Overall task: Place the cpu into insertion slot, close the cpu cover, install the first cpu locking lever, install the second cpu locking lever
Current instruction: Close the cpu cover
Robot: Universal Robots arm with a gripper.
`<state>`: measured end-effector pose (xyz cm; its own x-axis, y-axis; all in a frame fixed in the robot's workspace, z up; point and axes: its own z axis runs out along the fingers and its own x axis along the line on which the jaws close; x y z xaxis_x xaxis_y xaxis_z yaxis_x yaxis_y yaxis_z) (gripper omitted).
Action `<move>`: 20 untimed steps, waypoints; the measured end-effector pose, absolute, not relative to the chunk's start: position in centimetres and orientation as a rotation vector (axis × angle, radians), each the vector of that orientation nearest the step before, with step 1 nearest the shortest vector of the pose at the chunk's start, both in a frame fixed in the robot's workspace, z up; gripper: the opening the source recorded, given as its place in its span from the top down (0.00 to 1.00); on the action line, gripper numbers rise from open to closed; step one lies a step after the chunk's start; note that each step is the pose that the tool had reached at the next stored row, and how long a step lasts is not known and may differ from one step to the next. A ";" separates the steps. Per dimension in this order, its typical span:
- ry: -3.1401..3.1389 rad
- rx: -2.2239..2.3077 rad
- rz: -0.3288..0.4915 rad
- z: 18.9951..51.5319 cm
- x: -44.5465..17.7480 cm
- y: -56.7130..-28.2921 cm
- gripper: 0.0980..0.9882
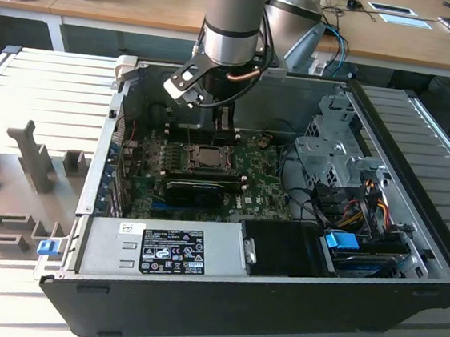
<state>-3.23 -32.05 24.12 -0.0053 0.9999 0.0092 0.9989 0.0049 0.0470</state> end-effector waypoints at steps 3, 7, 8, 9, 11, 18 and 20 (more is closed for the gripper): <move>2.208 2.197 0.062 24.1 -3.3 -32.0 0.99; 2.208 2.196 0.062 24.1 -3.5 -32.0 0.99; 2.208 2.196 0.062 24.1 -3.5 -32.0 0.99; 2.208 2.196 0.062 24.1 -3.6 -32.0 0.99; 2.208 2.196 0.062 24.1 -3.9 -32.0 0.99; 2.208 2.196 0.062 24.1 -4.2 -32.0 0.99; 2.208 2.196 0.062 24.1 -4.3 -32.0 0.99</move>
<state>-4.28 -32.05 24.12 -0.0054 0.9999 0.0092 0.9989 0.0049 0.0470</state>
